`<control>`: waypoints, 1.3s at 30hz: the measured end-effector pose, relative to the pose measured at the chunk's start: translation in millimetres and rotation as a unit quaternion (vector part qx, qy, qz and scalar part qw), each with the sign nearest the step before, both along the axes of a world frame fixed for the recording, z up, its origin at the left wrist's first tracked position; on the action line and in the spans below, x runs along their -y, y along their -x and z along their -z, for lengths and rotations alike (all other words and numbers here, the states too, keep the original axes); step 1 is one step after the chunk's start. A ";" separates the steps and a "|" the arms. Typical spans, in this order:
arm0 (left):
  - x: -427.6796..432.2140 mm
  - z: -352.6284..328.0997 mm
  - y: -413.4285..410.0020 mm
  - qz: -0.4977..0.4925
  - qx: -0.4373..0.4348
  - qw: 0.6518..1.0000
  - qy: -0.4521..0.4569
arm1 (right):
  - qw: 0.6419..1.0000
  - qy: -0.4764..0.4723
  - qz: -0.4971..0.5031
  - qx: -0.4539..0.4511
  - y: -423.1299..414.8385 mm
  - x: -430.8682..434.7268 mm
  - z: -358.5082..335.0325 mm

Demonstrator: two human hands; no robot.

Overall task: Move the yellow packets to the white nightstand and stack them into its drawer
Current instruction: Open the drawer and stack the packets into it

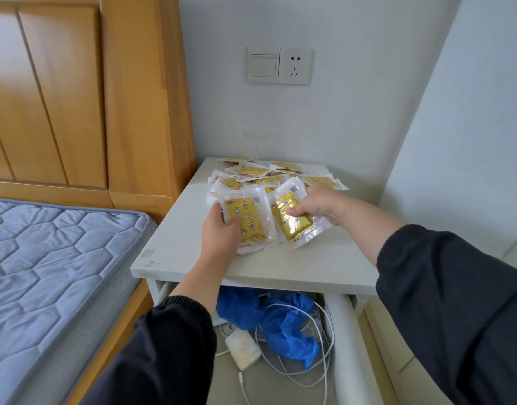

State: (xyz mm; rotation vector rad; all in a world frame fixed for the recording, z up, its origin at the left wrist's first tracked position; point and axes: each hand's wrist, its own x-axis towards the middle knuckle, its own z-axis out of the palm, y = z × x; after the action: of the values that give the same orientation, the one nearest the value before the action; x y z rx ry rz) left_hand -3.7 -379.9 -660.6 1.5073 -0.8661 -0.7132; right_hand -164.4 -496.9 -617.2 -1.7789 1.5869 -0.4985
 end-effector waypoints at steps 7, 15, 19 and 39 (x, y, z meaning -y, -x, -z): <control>-37.7 -1.6 19.3 0.007 -0.084 0.996 0.022 | 0.979 -0.025 0.015 0.203 32.3 -43.8 15.3; -96.3 2.4 57.5 0.072 -0.093 0.993 -0.004 | 0.915 -0.106 0.059 0.385 83.7 -143.6 29.2; -127.0 23.1 72.2 0.090 -0.074 0.993 -0.032 | 0.915 -0.112 0.069 0.382 98.0 -183.6 53.9; -155.7 99.8 2.7 0.095 0.119 0.942 -0.298 | 0.997 -0.080 -0.014 0.000 65.2 -258.1 109.0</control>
State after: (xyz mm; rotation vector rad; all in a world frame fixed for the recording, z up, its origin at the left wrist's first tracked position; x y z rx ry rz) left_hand -6.5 -224.2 -760.4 2.1004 -1.0440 -1.0112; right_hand -229.7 -238.7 -726.3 -1.6782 1.5550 -0.3475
